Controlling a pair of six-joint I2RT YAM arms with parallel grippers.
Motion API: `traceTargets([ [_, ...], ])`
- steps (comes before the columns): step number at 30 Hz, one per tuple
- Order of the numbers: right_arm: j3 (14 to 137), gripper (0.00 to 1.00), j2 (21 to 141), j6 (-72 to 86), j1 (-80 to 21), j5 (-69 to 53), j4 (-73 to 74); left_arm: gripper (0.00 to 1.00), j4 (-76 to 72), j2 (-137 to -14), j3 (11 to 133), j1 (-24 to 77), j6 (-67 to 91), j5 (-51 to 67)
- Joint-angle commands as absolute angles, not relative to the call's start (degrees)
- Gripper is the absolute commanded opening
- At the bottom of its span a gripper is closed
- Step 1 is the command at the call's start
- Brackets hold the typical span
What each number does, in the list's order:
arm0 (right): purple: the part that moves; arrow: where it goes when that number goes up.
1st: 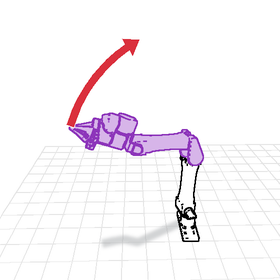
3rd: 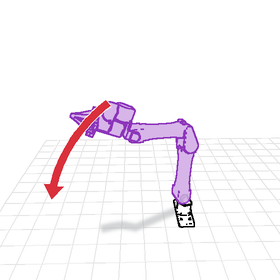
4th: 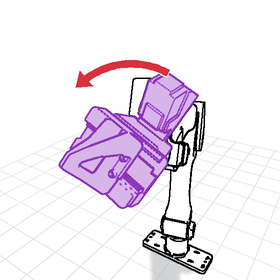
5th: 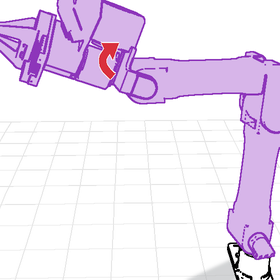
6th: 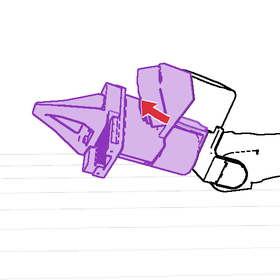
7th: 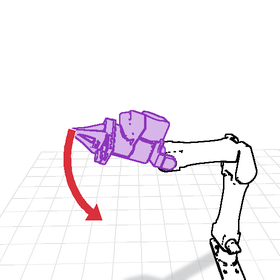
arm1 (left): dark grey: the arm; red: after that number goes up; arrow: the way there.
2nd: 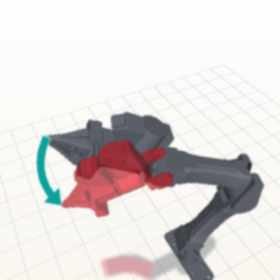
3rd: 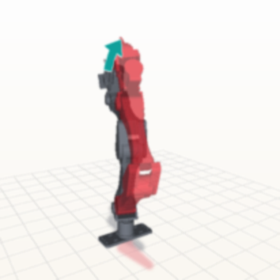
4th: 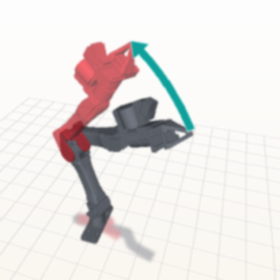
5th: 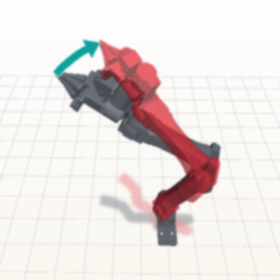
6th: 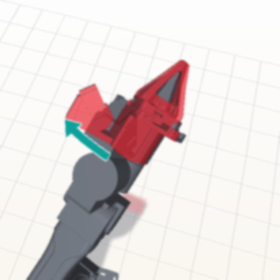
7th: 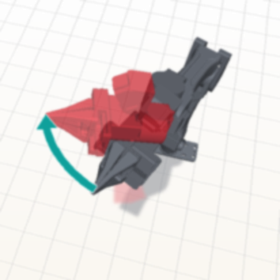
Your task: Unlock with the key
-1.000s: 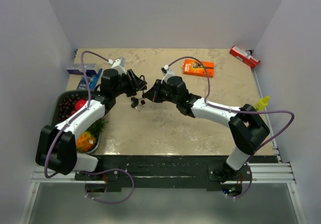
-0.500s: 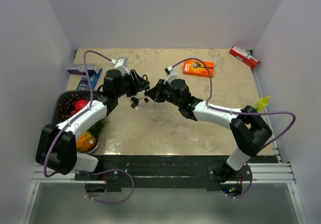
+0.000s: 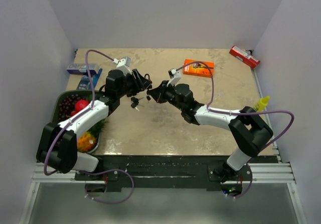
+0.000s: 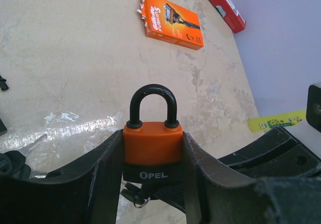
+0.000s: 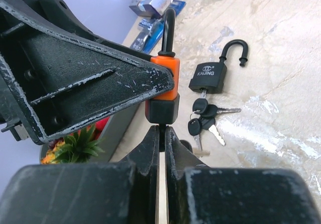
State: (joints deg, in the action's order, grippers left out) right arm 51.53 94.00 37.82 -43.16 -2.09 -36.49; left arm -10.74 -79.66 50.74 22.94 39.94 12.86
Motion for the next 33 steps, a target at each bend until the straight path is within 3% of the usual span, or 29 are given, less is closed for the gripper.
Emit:
traceTargets([
  [1,51.2,0.00,89.3,36.0,-41.7,4.8,-58.5,0.00,-6.1,-80.7,50.4,26.2,40.6,18.2],
  [18,53.3,0.00,88.9,33.2,-41.7,6.6,-63.6,0.00,-6.4,-82.9,50.0,29.5,41.6,19.1],
  [33,46.4,0.03,84.6,38.7,-46.5,10.1,-39.3,0.00,-4.7,-82.6,50.9,29.4,40.4,16.8],
])
